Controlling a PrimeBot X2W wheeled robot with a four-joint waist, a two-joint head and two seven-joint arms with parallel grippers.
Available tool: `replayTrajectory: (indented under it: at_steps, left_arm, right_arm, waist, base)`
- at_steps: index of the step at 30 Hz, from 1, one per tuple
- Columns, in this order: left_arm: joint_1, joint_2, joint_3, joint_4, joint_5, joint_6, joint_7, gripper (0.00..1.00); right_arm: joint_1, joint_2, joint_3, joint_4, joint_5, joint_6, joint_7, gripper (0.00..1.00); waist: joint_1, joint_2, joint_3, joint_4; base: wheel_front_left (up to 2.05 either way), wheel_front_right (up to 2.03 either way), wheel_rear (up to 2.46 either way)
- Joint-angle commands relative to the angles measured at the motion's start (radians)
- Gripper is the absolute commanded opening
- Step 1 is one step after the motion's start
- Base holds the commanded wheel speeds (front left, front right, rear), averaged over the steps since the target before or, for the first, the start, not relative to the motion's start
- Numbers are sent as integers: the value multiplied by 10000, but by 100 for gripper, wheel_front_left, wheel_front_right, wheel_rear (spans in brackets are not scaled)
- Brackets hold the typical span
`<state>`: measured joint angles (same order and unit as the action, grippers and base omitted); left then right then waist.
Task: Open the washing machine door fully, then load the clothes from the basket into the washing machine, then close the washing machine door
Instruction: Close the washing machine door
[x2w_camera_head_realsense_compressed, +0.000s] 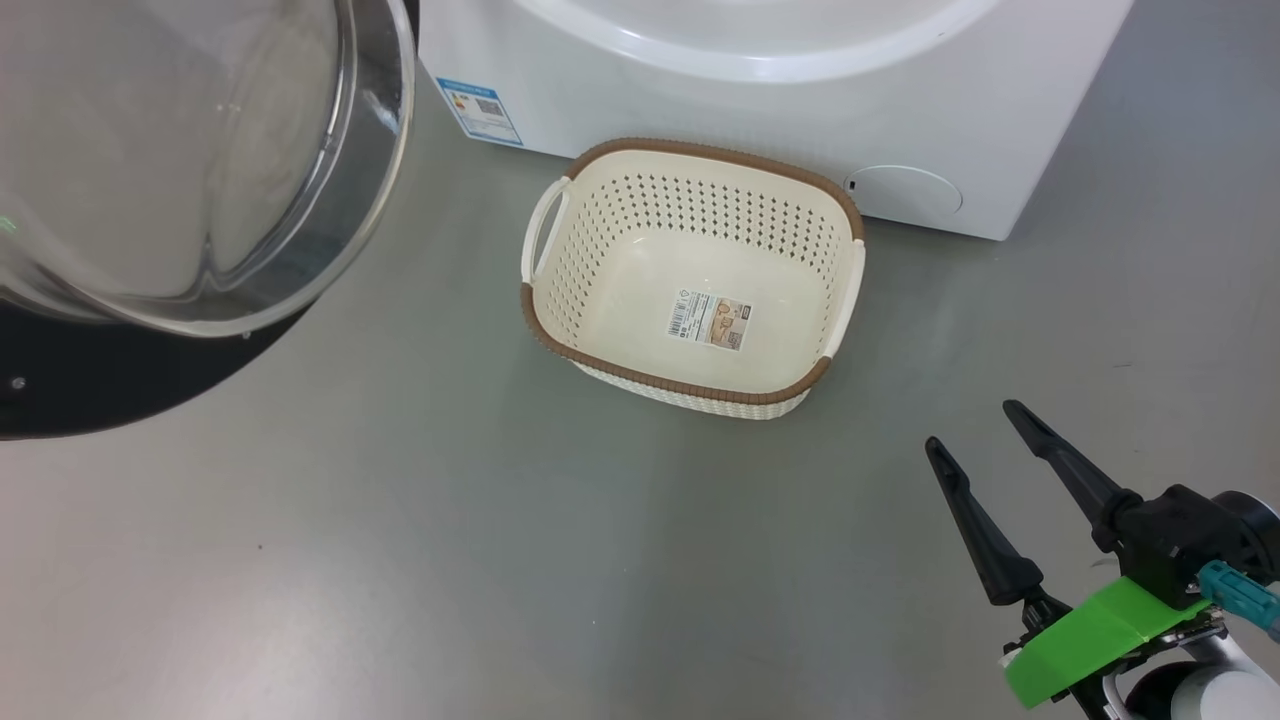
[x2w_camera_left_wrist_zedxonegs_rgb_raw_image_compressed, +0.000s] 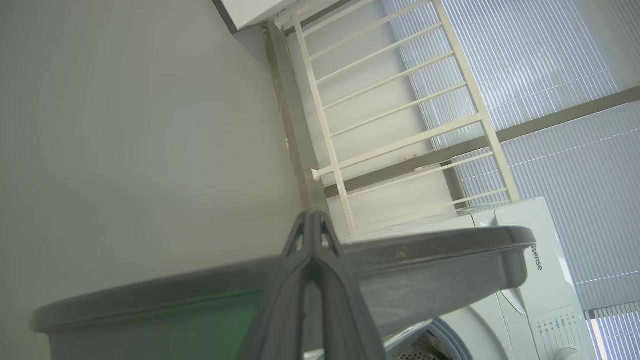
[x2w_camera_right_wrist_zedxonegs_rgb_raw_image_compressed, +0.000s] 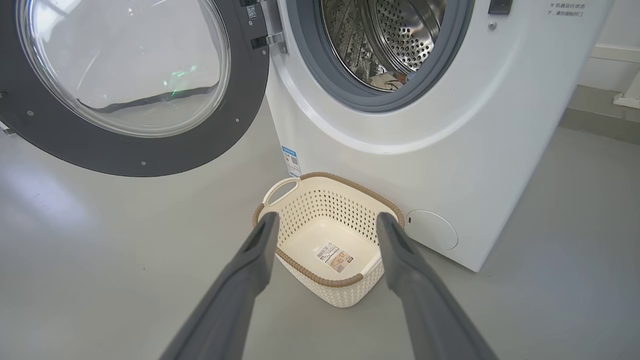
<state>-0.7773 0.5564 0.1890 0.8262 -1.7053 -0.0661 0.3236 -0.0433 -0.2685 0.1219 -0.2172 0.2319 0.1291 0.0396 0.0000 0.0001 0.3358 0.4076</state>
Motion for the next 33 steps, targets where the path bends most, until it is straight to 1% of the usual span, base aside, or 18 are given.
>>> replayTrajectory:
  at_steps: [1,11,20,26,33]
  left_arm:
    - [138,510,62,-373,-134,-148,323,0]
    - [910,362,303,-1296,-957,-169,1822,0]
    - [1756,53,626,-2310,-1548,-222,2464,0]
    - [2440,-38,582,-2997,-1658,-81,2909,0]
    - [3278,-137,570,-3953,-1808,198,3341,0]
  right_arm:
    - [-50,-69,218,-332,45,16,43,100]
    - [14,38,315,-249,64,16,12,100]
    - [20,183,373,-59,113,16,-183,100]
    - [76,397,392,147,152,16,-398,100]
    - [216,751,354,471,177,16,-741,100]
  waist:
    - [0,-1,-6,21]
    - [0,-1,-200,113]
    - [0,-1,-443,119]
    - [0,-1,-772,-2]
    - [0,-1,-1265,-245]
  base:
    - [0,0,0]
    - [0,0,0]
    - [0,0,0]
    - [0,0,0]
    - [0,0,0]
